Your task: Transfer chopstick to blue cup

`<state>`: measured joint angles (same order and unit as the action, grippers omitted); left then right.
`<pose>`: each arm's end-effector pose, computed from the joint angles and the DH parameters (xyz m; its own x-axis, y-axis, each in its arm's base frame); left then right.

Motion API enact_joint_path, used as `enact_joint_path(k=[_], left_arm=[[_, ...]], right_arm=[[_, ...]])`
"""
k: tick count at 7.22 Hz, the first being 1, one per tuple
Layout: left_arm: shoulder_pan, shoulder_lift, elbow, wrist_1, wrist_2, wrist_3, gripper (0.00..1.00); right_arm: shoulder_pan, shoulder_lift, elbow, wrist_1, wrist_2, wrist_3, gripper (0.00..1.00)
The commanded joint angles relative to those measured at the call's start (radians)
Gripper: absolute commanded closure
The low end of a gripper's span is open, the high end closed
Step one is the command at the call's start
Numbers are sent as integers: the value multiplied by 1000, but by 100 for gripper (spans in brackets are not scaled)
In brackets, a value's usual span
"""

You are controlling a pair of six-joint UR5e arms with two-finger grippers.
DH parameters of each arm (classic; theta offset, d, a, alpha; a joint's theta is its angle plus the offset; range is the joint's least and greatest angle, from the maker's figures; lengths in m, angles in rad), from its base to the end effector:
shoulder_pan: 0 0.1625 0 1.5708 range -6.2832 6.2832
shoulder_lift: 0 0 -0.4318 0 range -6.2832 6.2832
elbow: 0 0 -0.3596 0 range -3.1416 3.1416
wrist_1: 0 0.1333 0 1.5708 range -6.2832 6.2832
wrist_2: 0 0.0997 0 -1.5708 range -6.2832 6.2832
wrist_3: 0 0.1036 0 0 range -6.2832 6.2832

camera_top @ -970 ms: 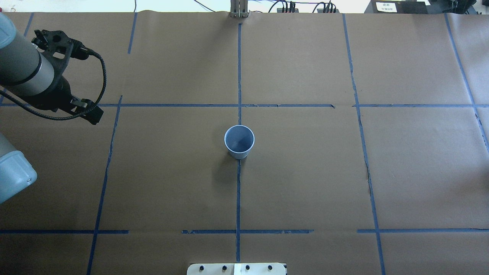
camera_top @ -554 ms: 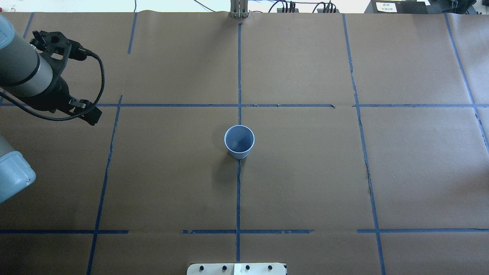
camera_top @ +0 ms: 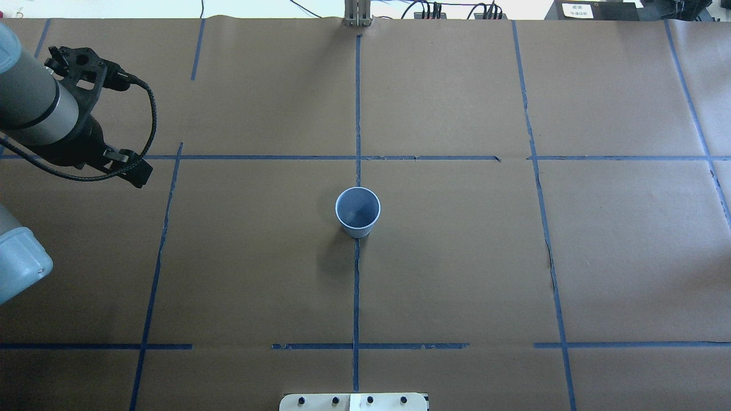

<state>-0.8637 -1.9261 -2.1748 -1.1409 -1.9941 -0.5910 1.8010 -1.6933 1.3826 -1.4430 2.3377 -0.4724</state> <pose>0.2496 -0.4318 0.3041 0.7761 0.2572 -0.5758 -0.1545 0.9628 0.2218 0.1452 -0.3502 0.7925 0.7007 -0.1799 0.6904 0.1061 0.9832 0.1485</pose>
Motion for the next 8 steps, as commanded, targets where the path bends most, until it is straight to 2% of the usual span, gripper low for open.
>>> enact_joint_path(k=[1, 3, 4, 6, 8], left_arm=[[0, 1, -11, 0, 0, -1, 0], [0, 1, -17, 1, 0, -1, 0], [0, 1, -23, 1, 0, -1, 0], [0, 2, -30, 1, 0, -1, 0], [0, 2, -31, 1, 0, -1, 0]], right_arm=[[0, -28, 1, -2, 6, -17, 0], [0, -28, 4, -5, 12, -17, 2], [0, -28, 6, -7, 12, -15, 7], [0, -23, 10, -7, 12, -17, 29], [1, -19, 10, -7, 12, -15, 39]])
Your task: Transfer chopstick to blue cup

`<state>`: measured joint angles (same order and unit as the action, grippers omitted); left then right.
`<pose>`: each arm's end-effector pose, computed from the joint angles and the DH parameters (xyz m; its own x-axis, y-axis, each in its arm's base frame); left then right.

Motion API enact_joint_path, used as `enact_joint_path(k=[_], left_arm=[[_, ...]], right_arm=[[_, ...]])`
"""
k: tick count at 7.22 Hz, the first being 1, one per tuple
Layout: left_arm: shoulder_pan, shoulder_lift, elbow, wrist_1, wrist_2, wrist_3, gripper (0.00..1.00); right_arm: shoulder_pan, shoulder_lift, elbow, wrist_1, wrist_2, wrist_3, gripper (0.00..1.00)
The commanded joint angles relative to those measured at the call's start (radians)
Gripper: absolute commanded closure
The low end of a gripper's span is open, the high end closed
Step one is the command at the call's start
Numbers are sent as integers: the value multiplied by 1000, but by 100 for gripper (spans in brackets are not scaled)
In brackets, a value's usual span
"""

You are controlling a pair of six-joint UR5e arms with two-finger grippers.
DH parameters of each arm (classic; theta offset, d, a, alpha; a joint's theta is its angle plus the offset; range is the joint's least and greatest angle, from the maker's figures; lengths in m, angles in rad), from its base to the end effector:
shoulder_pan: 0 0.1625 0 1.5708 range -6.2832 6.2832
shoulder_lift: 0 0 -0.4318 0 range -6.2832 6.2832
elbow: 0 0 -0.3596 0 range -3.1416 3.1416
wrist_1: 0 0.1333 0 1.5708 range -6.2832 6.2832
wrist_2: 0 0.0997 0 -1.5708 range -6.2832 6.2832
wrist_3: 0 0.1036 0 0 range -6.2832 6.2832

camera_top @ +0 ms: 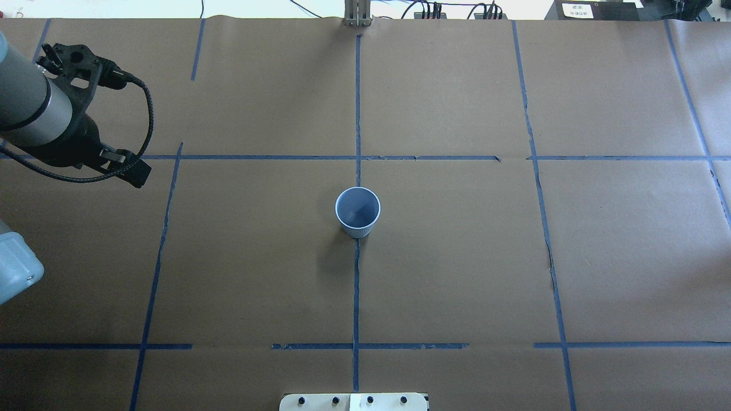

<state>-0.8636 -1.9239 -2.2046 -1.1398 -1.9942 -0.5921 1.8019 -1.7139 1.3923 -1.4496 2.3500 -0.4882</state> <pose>0.2442 -0.4254 0.2953 0.7662 0.2679 -0.5841 -0.1498 0.9584 0.2431 0.1419 -0.3391 0.7956 0.6886 -0.1832 0.7016 0.1116 0.9828 0.1472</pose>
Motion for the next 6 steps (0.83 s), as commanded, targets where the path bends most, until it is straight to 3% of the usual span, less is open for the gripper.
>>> enact_joint_path(k=[1, 4, 6], left_arm=[[0, 0, -3, 0, 0, 0, 0], [0, 0, -7, 0, -1, -15, 0], [0, 0, -9, 0, -5, -17, 0]], right_arm=[[1, 2, 7, 0, 0, 0, 39], [1, -7, 25, -3, 0, 0, 39], [1, -33, 88, -81, 0, 0, 39]])
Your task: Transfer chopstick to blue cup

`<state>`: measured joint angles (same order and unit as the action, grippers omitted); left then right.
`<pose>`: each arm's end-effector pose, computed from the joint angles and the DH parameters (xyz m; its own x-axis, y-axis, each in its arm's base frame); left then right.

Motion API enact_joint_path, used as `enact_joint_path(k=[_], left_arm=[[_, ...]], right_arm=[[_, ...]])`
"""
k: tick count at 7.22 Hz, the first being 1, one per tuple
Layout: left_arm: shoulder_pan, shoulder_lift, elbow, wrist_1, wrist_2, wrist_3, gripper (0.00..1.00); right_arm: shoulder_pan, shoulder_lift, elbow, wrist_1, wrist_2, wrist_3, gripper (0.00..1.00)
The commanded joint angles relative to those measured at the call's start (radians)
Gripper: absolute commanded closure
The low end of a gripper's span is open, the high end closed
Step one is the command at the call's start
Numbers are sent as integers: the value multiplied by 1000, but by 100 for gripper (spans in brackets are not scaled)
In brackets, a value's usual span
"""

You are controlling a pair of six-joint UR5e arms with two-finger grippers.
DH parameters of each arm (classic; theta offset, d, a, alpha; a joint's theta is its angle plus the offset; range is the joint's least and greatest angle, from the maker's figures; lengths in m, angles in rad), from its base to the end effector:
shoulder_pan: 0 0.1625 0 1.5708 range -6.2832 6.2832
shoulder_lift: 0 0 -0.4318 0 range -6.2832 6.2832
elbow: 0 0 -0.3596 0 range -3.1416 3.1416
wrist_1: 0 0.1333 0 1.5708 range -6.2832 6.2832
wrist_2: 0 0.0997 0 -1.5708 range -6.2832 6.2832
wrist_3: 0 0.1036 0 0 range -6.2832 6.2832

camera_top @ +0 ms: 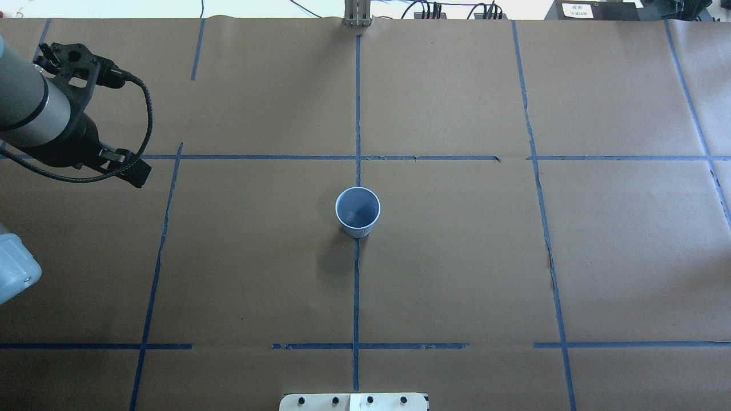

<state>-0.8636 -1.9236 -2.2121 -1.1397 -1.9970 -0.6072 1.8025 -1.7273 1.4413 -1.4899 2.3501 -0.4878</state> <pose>0.2430 -0.4236 0.2928 0.7642 0.2568 -0.5916 -0.1381 0.9612 0.2389 0.1416 -0.3368 0.7829 0.6880 -0.1792 0.7033 0.1105 0.9836 0.1426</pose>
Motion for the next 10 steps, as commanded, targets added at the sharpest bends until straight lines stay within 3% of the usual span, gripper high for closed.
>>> enact_joint_path(k=[1, 2, 4, 6, 8, 10], left_arm=[[0, 2, -1, 0, -2, -6, 0], [0, 3, -5, 0, -2, -6, 0], [0, 2, -18, 0, -3, -29, 0], [0, 5, -21, 0, -22, -29, 0], [0, 5, -23, 2, -22, -29, 0], [0, 12, -41, 2, -23, -31, 0]], right_arm=[[0, -47, 59, -41, 0, -2, 39], [0, -58, 64, -41, 0, -2, 39], [0, -49, 65, -43, -2, -2, 58], [-2, -43, 65, -43, -3, 0, 65], [0, -54, 67, -36, 0, -2, 86], [0, -60, 99, -58, 0, 0, 97]])
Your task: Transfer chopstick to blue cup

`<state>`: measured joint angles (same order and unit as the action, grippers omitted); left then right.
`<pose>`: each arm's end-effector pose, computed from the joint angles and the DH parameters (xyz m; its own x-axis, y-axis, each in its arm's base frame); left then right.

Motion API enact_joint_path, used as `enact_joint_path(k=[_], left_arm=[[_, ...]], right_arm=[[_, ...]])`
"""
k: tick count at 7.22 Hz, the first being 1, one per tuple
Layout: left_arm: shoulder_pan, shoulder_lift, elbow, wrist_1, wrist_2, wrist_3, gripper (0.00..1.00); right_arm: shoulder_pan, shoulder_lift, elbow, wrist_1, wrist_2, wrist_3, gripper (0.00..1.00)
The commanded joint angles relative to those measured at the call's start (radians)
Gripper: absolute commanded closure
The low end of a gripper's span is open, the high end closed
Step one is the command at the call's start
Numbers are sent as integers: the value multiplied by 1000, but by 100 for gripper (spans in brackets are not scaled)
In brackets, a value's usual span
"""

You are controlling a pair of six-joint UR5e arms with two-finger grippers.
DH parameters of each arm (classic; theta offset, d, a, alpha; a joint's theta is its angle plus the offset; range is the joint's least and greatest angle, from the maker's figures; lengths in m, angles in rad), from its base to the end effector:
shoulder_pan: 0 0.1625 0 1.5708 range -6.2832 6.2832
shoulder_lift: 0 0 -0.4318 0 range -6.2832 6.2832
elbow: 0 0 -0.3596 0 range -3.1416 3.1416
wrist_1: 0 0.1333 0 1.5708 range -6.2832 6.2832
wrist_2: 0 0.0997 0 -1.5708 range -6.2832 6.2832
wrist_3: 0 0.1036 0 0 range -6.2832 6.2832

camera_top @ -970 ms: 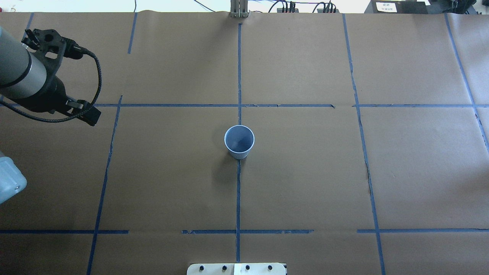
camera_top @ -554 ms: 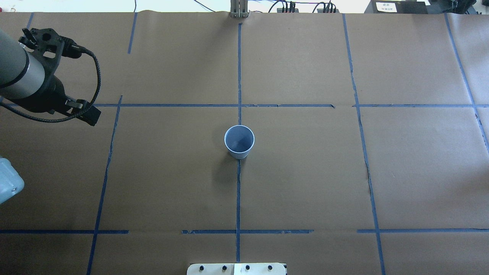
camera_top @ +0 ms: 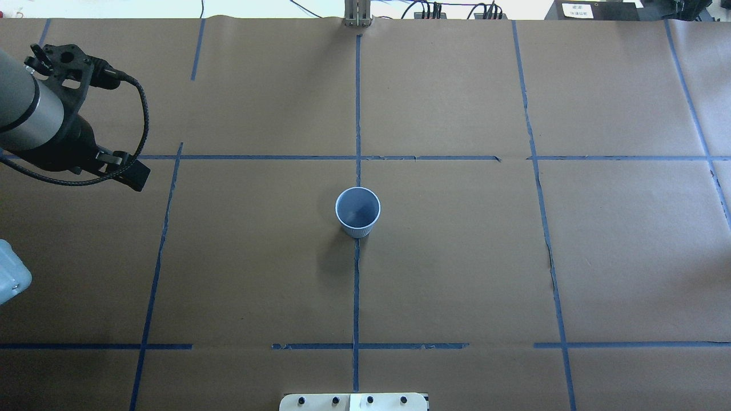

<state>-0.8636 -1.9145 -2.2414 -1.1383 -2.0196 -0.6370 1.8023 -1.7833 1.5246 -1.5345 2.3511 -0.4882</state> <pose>0.2382 -0.4147 0.2869 0.7489 0.2385 -0.6183 -0.1211 0.9665 0.2262 0.1363 -0.3147 0.7704 0.6845 -0.1679 0.7095 0.1101 0.9858 0.1270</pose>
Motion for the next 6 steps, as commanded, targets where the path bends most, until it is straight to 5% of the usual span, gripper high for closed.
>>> enact_joint_path(k=[1, 4, 6], left_arm=[[0, 3, -24, 0, -1, -3, 0], [0, 9, -27, 2, -18, -7, 0], [0, 8, -29, 0, -18, -7, 0]], right_arm=[[6, -8, 66, -39, -1, 0, 100], [29, -19, 418, -457, -70, -3, 100], [108, -10, 523, -596, -196, -47, 100]])
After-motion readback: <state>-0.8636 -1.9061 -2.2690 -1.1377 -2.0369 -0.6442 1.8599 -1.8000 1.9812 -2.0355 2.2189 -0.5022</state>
